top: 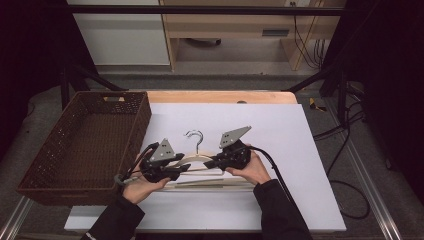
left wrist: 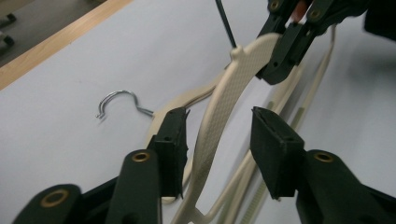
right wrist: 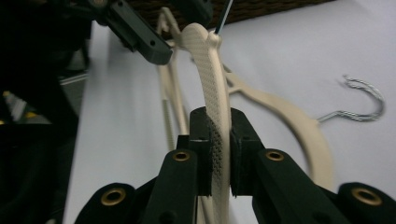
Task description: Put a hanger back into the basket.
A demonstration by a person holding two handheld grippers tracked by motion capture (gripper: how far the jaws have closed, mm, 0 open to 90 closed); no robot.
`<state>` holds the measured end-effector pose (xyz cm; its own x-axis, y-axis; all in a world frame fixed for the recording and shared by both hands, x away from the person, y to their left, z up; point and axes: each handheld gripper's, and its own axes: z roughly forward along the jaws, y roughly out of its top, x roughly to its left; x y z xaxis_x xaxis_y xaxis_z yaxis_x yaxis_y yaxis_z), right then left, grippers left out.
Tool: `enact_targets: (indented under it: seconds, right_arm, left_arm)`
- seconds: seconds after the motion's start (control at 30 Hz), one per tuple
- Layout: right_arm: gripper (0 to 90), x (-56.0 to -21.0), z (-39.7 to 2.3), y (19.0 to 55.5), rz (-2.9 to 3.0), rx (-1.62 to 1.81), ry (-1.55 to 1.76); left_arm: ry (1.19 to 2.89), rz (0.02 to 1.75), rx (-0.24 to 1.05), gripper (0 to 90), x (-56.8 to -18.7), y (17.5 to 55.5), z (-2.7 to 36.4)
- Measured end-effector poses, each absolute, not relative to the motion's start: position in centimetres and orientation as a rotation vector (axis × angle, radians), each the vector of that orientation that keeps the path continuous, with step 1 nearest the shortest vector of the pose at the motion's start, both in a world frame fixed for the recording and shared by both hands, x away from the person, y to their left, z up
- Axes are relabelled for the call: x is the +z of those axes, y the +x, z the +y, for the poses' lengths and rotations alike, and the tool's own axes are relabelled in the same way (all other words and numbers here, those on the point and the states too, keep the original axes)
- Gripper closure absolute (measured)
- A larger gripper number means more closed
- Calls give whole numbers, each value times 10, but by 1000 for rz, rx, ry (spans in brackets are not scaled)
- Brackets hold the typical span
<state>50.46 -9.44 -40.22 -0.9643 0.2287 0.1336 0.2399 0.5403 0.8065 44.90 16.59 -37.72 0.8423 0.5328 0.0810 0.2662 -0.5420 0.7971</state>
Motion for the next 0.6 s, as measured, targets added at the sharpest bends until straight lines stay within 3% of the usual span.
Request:
enact_targets:
  seconds: [0.33, 0.5, 0.6]
  right_arm:
    - [865, -381, -103, 487, -2666, -1460, -338]
    - [865, -370, -108, 480, -2679, -1437, -293]
    - [865, -366, -110, 474, -2670, -1436, -253]
  left_arm:
    - [2112, 540, 396, 332, -352, 434, 178]
    - [2157, 479, 344, 336, -349, 433, 167]
    - [2202, 432, 301, 397, -349, 435, 159]
